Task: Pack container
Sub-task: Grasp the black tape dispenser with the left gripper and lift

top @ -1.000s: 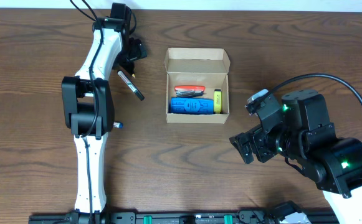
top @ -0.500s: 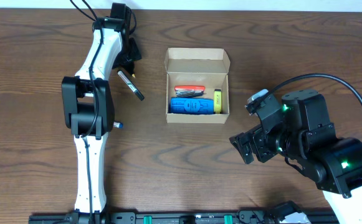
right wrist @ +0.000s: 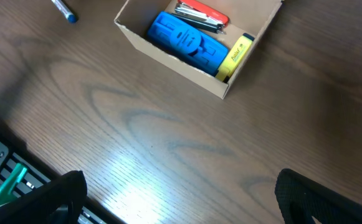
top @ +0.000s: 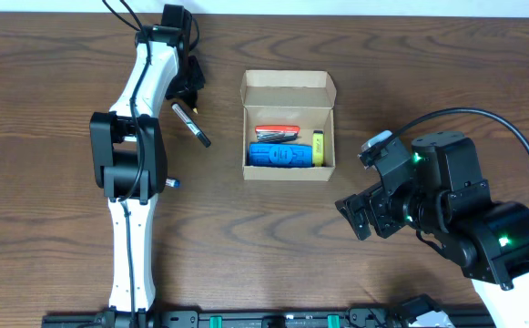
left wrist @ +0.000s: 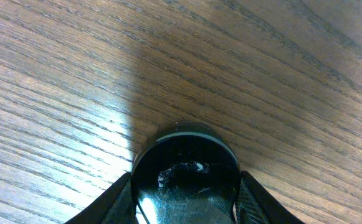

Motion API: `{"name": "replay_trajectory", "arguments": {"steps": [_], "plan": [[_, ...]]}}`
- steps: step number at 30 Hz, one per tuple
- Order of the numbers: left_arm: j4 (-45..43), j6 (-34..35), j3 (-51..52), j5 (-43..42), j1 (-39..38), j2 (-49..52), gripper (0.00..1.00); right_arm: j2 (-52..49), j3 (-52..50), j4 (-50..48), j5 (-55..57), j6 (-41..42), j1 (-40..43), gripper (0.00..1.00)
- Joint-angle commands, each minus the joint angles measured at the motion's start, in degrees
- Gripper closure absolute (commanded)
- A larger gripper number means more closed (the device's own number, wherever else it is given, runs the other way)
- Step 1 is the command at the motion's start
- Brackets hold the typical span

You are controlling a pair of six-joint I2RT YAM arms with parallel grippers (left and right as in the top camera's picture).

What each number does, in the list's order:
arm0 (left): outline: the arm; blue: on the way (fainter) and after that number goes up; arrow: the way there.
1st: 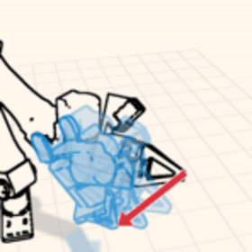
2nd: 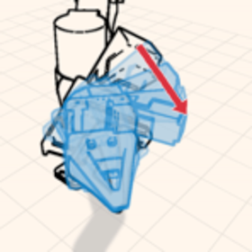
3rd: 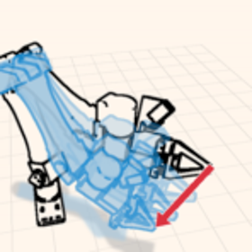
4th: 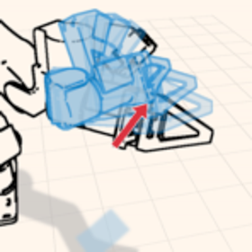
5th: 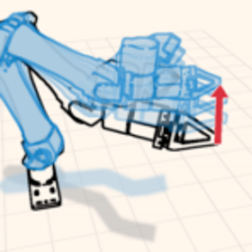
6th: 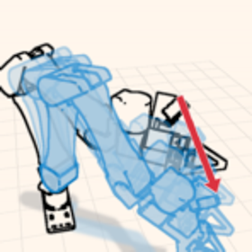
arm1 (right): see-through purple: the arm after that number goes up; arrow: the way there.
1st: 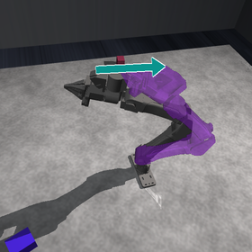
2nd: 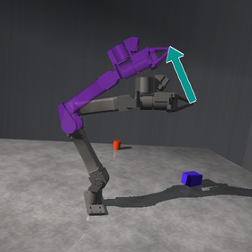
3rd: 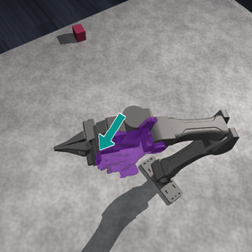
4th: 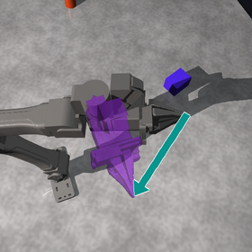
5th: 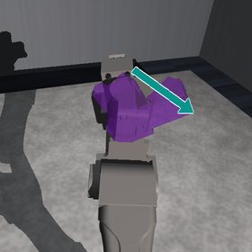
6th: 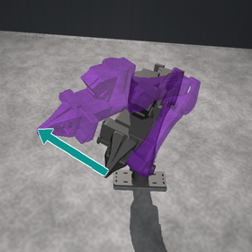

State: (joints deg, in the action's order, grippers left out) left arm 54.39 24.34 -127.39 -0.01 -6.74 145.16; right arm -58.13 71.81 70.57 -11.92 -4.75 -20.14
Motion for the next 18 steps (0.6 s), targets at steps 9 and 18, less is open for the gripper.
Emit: {"name": "replay_trajectory", "arguments": {"steps": [9,18], "plan": [[6.4,-1.4,-7.6,3.2,0.4,0.9,0.70,0.0,0.2,-0.1,0.1,0.7,0.3,0.01],[23.9,-9.3,-23.7,3.6,-3.3,-2.7,0.80,0.0,0.2,-0.1,0.1,0.7,0.3,0.01]]}}
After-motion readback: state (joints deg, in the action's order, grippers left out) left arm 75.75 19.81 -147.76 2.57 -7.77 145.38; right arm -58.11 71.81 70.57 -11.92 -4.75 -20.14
